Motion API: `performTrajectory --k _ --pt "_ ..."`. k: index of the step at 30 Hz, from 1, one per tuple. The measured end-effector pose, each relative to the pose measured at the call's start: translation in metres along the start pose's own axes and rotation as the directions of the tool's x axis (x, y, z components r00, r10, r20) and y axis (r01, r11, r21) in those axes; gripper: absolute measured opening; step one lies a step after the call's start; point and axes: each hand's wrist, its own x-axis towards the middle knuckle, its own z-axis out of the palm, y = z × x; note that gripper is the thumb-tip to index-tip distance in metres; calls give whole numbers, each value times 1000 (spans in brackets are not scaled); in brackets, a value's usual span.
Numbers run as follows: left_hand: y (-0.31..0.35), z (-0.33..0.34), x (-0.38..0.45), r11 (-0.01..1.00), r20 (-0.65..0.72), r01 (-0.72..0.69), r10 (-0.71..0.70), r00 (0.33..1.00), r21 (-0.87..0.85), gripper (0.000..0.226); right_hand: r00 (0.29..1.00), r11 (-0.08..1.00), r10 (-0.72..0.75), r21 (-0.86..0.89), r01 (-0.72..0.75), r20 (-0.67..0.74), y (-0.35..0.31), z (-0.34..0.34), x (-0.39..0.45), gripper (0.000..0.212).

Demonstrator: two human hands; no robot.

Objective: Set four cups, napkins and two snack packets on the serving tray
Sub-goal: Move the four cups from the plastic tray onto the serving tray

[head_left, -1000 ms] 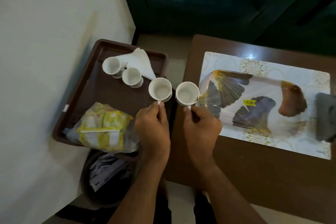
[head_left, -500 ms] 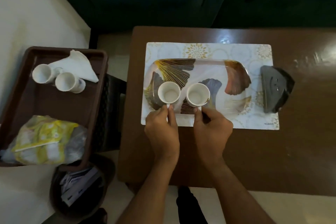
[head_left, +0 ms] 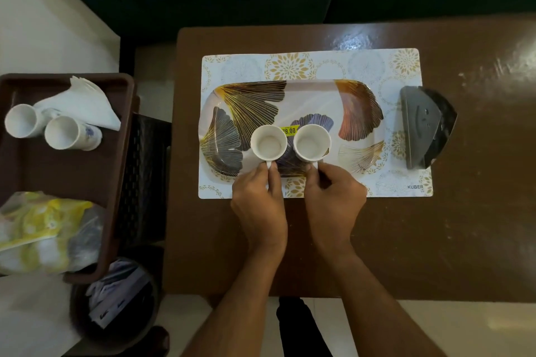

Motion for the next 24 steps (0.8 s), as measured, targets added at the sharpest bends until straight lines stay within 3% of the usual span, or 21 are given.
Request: performTrajectory --k 24 --pt "-9 2 1 997 30 28 -26 999 -75 19 998 998 -51 22 52 -48 -5 4 -2 11"
